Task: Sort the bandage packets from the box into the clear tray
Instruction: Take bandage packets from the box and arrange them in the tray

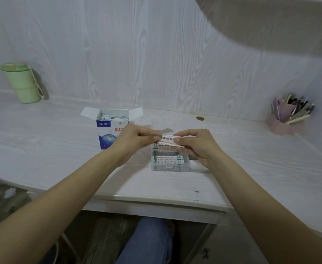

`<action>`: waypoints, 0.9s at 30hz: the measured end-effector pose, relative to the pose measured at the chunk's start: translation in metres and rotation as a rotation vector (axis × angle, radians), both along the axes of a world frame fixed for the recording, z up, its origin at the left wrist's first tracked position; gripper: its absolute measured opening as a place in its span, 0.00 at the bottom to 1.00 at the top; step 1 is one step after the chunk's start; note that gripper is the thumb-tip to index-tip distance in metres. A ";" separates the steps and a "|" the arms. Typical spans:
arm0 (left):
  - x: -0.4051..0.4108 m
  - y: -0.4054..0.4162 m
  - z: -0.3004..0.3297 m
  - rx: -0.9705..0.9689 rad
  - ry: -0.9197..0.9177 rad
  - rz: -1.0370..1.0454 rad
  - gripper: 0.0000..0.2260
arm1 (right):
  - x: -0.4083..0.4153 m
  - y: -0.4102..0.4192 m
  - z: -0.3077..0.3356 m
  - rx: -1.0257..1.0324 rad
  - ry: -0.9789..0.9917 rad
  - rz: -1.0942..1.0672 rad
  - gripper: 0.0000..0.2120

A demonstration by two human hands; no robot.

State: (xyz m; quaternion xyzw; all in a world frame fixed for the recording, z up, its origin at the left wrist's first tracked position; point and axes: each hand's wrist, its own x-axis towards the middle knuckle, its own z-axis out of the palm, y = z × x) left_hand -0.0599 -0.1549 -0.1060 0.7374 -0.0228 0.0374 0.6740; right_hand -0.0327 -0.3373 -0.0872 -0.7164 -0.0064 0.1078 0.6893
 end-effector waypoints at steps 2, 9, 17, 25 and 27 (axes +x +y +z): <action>0.000 0.001 0.000 -0.006 -0.007 0.008 0.08 | -0.001 0.000 0.001 -0.007 -0.003 -0.002 0.07; 0.003 0.001 -0.002 -0.063 0.002 0.080 0.04 | -0.001 0.001 0.000 -0.038 -0.012 -0.005 0.04; 0.002 0.005 -0.007 -0.088 0.009 0.131 0.04 | -0.001 -0.007 -0.015 -0.427 -0.217 -0.045 0.06; 0.000 0.005 -0.009 -0.112 0.046 0.113 0.04 | -0.003 -0.003 -0.019 -0.727 -0.368 0.033 0.03; 0.000 0.006 -0.009 -0.115 0.061 0.100 0.04 | -0.003 0.000 -0.019 -0.785 -0.382 0.054 0.03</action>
